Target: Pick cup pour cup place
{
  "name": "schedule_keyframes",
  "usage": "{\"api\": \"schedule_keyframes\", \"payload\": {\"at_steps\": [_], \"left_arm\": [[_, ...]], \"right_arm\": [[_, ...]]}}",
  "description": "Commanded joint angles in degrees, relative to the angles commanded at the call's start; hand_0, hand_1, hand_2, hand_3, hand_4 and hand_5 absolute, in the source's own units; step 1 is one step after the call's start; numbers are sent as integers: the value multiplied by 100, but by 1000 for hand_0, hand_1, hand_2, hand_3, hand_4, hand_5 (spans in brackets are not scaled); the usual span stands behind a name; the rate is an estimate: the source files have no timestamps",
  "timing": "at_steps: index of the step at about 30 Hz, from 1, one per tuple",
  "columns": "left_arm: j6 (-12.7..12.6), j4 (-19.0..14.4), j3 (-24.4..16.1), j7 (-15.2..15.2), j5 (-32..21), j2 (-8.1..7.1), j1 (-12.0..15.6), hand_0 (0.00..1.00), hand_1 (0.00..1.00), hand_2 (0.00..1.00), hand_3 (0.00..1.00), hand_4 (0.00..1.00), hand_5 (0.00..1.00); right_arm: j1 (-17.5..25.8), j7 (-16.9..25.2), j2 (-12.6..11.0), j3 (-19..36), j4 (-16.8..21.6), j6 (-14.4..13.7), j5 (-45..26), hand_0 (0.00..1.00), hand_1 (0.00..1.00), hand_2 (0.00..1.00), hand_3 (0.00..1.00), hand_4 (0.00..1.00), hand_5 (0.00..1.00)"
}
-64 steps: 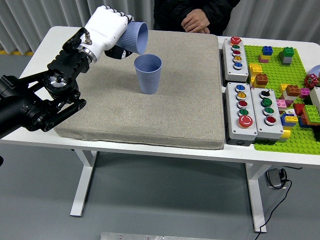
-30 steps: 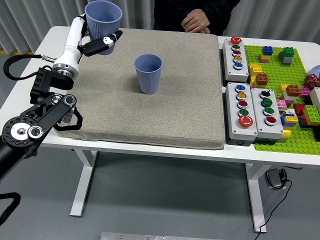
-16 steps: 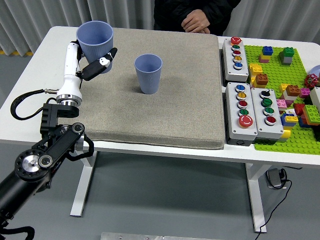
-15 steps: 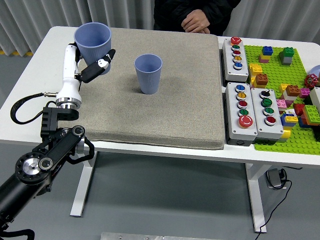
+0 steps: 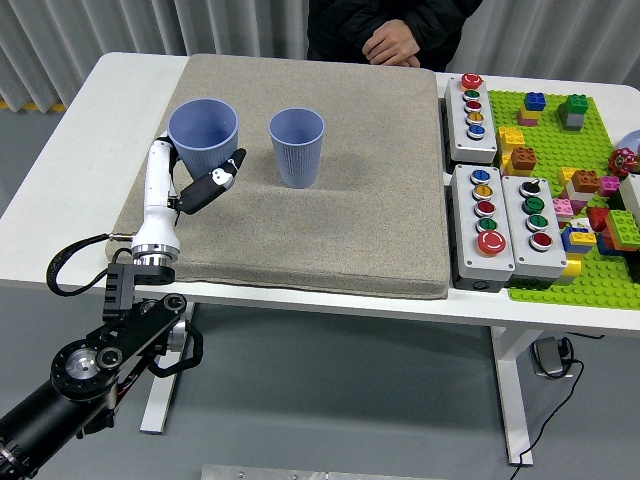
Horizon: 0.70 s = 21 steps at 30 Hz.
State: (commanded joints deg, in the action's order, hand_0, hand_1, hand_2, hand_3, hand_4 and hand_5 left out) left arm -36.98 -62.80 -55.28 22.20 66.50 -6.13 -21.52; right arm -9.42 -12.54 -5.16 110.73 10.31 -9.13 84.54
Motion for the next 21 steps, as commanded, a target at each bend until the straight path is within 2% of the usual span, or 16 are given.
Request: {"api": "schedule_keyframes", "payload": {"at_steps": [5,7,21], "left_arm": [[0,349,117,271,-342,54,-59,609,583,558,548,749,279],[0,597,210,411,-562,86,-108,609,583,558,548,749,279],[0,1131,481,680,-879,226,-82,618,602,603,573,764,340]], "right_arm": [[-3,-2,3,-6,0,-2,-2,696,629,592,588,2,267],[-4,-7,7,4,0,1,20,696,629,592,588,2,267],[-16,-19,14,19,1,11,84,697,628,591,588,2,267]]}}
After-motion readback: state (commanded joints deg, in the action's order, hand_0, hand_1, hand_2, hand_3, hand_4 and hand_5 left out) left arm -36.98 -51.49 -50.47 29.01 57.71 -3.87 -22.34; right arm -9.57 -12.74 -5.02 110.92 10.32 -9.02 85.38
